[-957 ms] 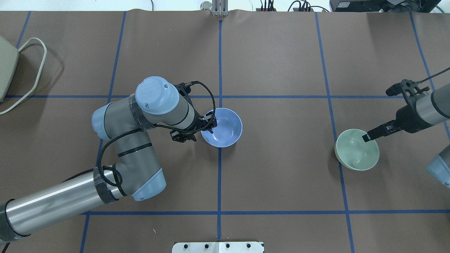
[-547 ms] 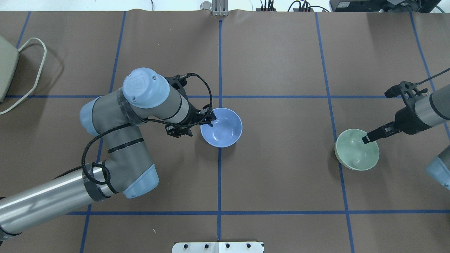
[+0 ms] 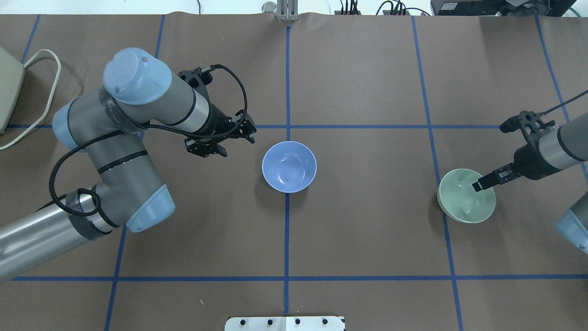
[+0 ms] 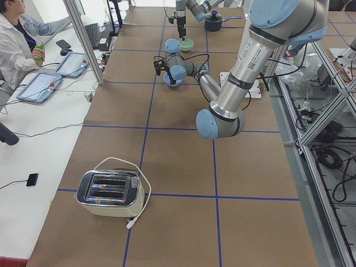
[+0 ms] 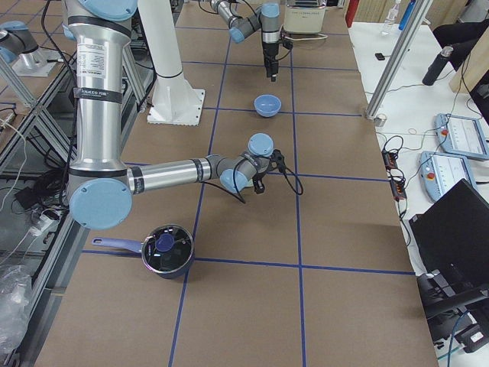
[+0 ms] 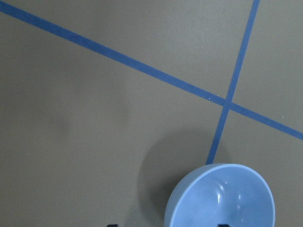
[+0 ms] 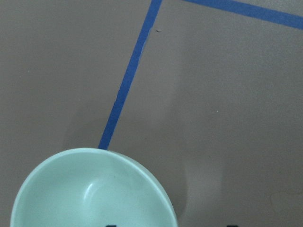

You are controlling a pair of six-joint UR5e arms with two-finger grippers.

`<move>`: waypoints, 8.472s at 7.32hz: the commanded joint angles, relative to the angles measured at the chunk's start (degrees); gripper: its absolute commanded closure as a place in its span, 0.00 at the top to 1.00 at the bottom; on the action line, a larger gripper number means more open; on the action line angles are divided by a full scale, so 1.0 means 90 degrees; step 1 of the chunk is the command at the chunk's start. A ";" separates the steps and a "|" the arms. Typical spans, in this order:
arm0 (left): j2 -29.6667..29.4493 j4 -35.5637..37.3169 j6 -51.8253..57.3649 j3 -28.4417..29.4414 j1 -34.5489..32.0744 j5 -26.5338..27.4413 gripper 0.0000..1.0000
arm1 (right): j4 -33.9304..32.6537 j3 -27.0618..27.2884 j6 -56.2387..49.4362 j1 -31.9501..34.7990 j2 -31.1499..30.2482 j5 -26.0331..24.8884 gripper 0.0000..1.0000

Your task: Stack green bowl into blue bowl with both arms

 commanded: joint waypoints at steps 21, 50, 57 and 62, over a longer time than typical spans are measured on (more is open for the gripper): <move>0.2252 -0.0014 0.3363 -0.0829 -0.1195 -0.0591 0.74 | -0.3031 0.0390 0.0573 0.0042 0.2931 -0.0033 0.04; 0.2683 -0.0092 0.3961 -0.0654 -0.1214 -0.0513 0.75 | -0.2773 -0.0938 0.2291 -0.1999 0.4791 -0.2398 0.04; 0.2674 -0.0092 0.3951 -0.0654 -0.1205 -0.0259 0.75 | -0.2764 -0.0957 0.2291 -0.2038 0.4782 -0.2593 0.82; 0.2703 -0.0092 0.3980 -0.0664 -0.1224 -0.0259 0.75 | -0.2744 -0.0395 0.2291 -0.1806 0.4510 -0.2535 1.00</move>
